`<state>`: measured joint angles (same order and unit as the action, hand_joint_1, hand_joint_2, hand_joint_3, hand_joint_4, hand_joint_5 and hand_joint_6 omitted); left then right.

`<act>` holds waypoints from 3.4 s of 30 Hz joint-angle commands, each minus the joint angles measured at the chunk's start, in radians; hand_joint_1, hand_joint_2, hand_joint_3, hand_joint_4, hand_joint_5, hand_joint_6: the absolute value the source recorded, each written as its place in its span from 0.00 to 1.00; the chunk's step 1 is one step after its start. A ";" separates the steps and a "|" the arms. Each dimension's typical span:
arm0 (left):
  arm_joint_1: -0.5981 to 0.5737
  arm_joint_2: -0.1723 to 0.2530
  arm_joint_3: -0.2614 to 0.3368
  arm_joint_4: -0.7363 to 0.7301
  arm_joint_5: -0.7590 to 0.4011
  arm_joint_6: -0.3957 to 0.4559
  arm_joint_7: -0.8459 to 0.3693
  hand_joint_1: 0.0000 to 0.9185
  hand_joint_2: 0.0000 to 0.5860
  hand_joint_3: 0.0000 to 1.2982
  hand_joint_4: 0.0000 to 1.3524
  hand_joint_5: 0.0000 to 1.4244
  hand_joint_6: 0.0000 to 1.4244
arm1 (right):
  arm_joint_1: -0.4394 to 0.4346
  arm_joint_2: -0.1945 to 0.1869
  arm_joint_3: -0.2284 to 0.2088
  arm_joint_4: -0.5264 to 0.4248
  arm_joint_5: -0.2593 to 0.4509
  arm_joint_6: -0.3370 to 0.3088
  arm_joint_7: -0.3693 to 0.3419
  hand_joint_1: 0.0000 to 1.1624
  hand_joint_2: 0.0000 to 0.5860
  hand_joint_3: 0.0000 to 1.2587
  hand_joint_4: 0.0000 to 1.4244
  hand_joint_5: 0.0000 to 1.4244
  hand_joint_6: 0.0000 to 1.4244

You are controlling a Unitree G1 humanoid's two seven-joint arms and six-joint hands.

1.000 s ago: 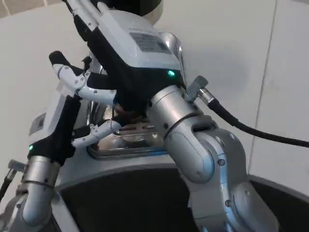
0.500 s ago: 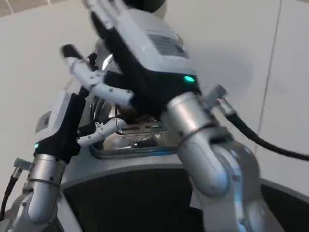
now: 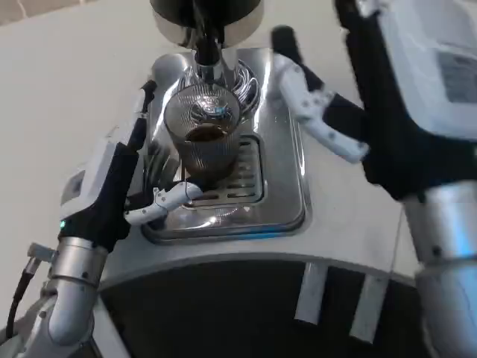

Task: Grasp the cup under the faucet to collect the drink, then remove the cup.

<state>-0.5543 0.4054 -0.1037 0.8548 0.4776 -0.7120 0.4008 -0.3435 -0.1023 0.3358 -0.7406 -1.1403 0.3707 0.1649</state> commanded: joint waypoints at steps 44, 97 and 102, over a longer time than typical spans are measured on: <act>-0.142 -0.125 -0.039 0.207 -0.037 0.011 0.053 0.43 0.07 0.00 0.00 0.08 0.11 | 0.609 -0.110 -0.224 0.073 -0.023 -0.223 -0.034 0.24 0.79 0.00 0.00 0.00 0.00; -0.140 -0.226 -0.102 0.203 0.012 0.035 0.315 0.83 0.05 0.84 0.86 0.89 1.00 | 0.615 0.087 -0.144 -0.036 -0.177 -0.143 0.158 0.19 0.81 0.00 0.00 0.00 0.01; -0.098 -0.161 -0.107 0.153 0.035 0.016 0.336 0.84 0.01 0.86 0.86 0.88 1.00 | 0.588 0.060 -0.172 0.012 -0.119 -0.155 0.132 0.19 0.81 0.00 0.00 0.00 0.02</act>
<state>-0.6941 0.2024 -0.2127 1.0372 0.4916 -0.6784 0.7157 0.2508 -0.0215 0.1812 -0.7607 -1.2948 0.2290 0.3131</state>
